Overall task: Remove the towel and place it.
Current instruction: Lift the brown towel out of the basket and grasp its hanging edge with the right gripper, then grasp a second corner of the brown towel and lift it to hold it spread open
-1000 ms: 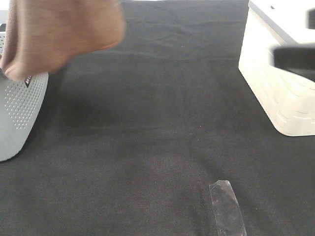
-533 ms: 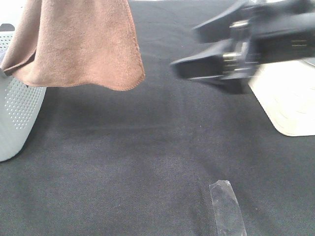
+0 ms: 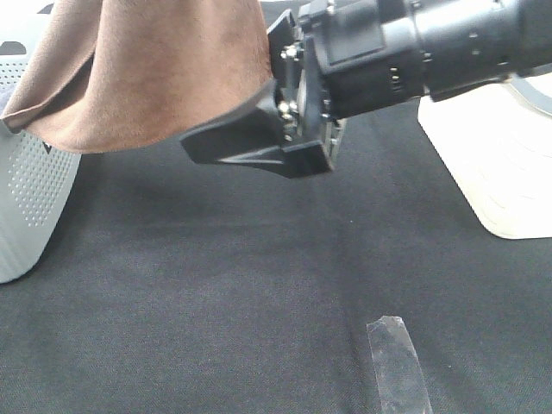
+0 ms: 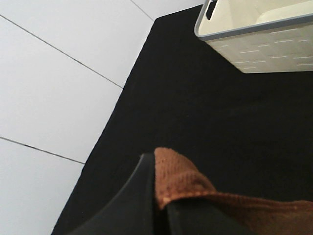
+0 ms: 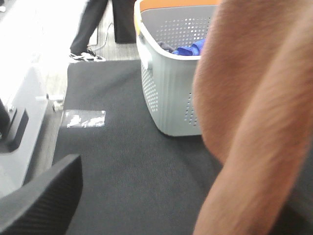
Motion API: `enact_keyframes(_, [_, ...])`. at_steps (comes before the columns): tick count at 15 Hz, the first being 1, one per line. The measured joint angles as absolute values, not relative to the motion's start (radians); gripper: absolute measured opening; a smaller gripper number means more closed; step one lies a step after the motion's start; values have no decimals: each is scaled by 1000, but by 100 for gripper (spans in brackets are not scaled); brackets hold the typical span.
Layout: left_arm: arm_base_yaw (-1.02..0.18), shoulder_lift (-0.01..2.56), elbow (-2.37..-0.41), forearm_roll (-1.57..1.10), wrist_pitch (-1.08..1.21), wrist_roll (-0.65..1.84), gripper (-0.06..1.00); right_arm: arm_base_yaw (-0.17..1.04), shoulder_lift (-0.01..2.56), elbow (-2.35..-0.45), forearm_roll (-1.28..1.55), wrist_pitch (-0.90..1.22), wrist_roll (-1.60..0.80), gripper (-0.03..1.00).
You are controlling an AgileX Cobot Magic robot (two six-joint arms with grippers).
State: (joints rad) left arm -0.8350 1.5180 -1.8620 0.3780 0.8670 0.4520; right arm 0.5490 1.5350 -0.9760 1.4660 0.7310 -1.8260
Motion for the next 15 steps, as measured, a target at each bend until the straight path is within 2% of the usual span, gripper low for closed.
enact_keyframes(1, [-835,1518,-1862,358,867,452,0,549,1548,-978,1478,731,-1826,77])
enact_keyframes(3, [-835,1518,-1862,351,867,452,0,549,1557,-978,1481,730,-1817,65])
enact_keyframes(8, [-835,1518,-1862,357,953,452,0,549,1557,-978,1463,728,-1725,5])
enact_keyframes(9, [-835,1518,-1862,360,958,452,0,549,1557,-978,1442,731,-1705,1])
enact_keyframes(13, [-835,1518,-1862,360,972,452,0,549,1557,-978,1437,681,-1566,1])
enact_keyframes(15, [-835,1518,-1862,360,988,426,0,549,1531,-1002,1352,620,-1394,1])
